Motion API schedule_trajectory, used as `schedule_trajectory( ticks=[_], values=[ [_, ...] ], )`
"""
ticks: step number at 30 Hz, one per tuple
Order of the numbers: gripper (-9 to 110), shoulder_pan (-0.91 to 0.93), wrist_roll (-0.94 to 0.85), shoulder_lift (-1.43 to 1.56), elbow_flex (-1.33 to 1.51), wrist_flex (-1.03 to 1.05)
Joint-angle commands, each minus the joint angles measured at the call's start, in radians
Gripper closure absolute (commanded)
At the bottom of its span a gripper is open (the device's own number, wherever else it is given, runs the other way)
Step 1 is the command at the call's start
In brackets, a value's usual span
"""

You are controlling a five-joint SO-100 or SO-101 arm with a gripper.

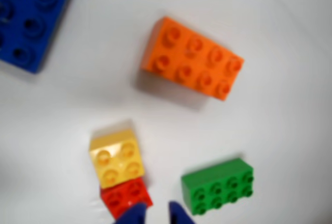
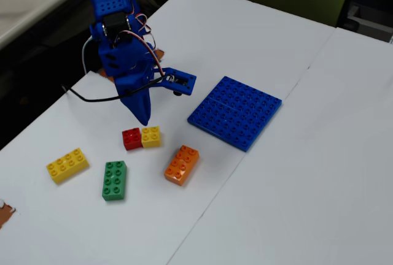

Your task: Pick up the 2x2 yellow block and go up the 8x8 blue block.

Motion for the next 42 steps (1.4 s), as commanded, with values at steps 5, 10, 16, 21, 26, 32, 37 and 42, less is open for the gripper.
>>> schedule_trajectory(
  ticks=[5,10,16,21,26,32,37,42],
  values=[
    [90,0.025,-0.091,-0.057,-0.037,-0.066],
    [82,0.026,-0.12,-0.103,-0.035,-0.064],
    [76,0.026,-0.126,-0.13,-0.026,-0.067],
    [75,0.023,-0.127,-0.163,-0.021,-0.101],
    [74,0.026,-0.141,-0.193,0.034,-0.19],
    [74,0.028,-0.152,-0.236,0.048,-0.215],
    [74,0.031,-0.176,-0.256,0.051,-0.215],
    [74,0.026,-0.178,-0.267,0.055,-0.215]
  ],
)
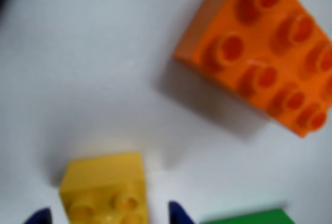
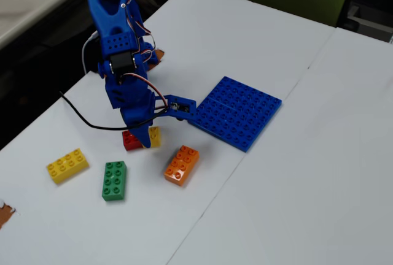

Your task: Pick up the 2x2 yellow block and go up the 8x8 blue block.

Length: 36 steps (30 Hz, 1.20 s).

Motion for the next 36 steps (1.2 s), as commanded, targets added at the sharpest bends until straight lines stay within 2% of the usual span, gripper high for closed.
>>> schedule_trajectory(
  ticks=[1,13,15,20,29,36],
  values=[
    [74,-0.002,-0.003,0.003,-0.005,-0.008],
    [75,-0.006,-0.003,-0.028,0.006,-0.035],
    [79,-0.009,0.006,-0.028,0.012,-0.044],
    [99,-0.017,0.029,-0.023,0.02,-0.048],
    [101,-0.041,0.127,0.031,0.011,-0.034],
    [101,-0.071,0.25,0.138,-0.106,0.152]
  ],
)
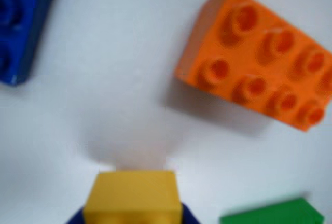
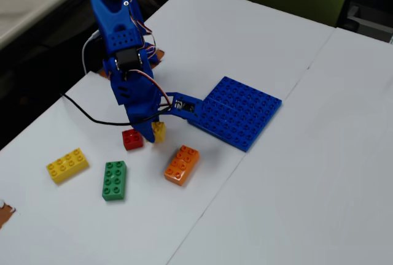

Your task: Pick up the 2x2 yellow block and go up the 8x8 blue block.

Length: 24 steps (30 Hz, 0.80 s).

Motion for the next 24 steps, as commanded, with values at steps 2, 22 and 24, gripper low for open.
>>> schedule_trajectory(
  ticks=[2,22,24],
  values=[
    [101,-0.028,0.078,0.143,-0.058,0.066],
    [101,-0.19,0.489,0.095,-0.719,0.66],
    [101,-0.221,0.535,0.081,-0.755,0.664]
  ],
)
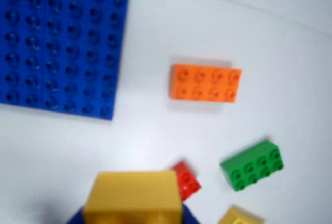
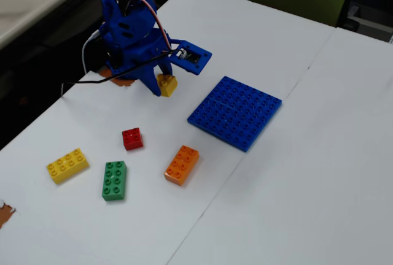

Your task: Pick up the 2x2 yellow block and go up the 8x8 blue block.

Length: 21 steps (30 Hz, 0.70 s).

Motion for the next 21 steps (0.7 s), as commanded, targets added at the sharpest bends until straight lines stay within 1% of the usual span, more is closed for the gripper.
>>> schedule_trajectory(
  ticks=[1,12,21],
  values=[
    [101,-0.051,0.063,-0.012,-0.146,0.038],
    [101,-0.229,0.295,-0.098,-0.206,0.035],
    [102,-0.35,0.422,-0.258,-0.287,0.005]
  ],
)
